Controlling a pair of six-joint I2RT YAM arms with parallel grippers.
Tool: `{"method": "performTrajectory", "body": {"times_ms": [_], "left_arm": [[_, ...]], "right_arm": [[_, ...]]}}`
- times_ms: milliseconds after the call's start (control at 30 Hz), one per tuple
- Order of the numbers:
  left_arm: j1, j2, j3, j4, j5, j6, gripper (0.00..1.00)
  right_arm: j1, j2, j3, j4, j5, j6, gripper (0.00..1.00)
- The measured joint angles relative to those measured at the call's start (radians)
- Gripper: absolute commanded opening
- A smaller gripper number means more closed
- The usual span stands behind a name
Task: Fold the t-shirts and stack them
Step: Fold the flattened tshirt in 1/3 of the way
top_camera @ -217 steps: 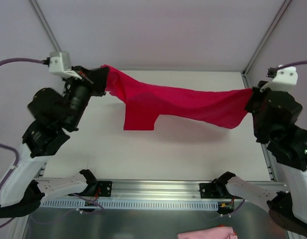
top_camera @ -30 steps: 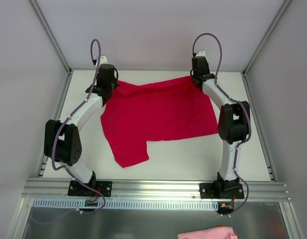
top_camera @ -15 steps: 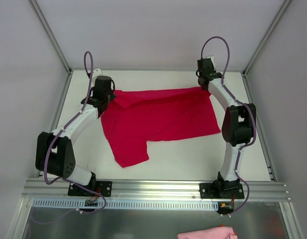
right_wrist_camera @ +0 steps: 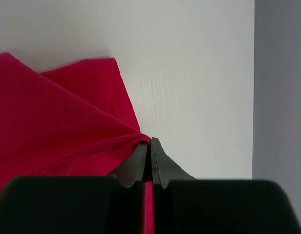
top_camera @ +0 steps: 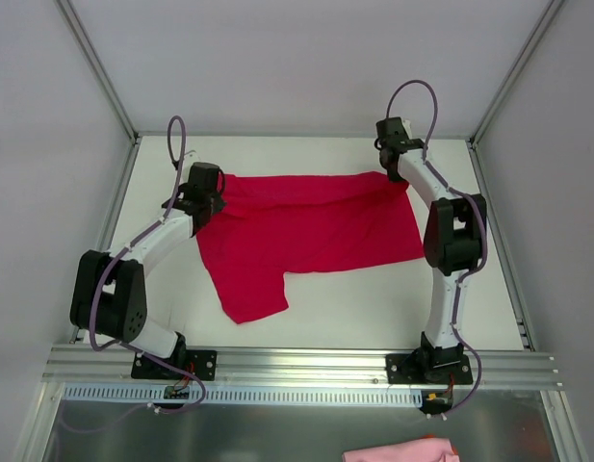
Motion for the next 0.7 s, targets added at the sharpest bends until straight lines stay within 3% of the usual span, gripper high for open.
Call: {"method": "performTrajectory", "body": {"times_ms": [500, 700], "left_arm": [[0.000, 0.057, -0.001, -0.006, -0.003, -0.023, 0.00], [0.000, 0.057, -0.001, -0.024, -0.003, -0.024, 0.00]], "right_arm": [[0.007, 0.081, 0.008, -0.053, 0.034, 0.022, 0.01], [0.049, 0.097, 0.006, 0.085, 0.112, -0.107, 0.01]]}}
